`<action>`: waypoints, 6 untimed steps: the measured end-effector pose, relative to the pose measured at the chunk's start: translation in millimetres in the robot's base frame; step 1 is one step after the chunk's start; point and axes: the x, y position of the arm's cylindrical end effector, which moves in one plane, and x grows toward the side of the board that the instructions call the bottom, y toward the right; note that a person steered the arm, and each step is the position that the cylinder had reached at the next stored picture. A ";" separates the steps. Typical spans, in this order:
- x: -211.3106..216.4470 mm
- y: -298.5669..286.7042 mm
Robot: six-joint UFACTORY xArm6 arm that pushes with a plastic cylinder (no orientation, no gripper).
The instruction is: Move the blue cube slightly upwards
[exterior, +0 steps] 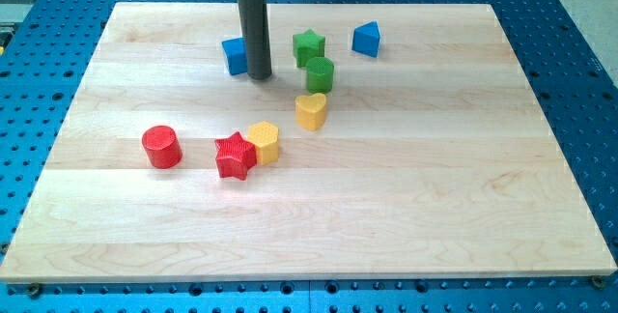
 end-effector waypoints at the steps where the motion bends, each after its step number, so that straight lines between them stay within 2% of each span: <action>1: 26.8 -1.2; 2: 31.0 -37.9; 3: 31.0 -43.4; 6: 30.6 -18.0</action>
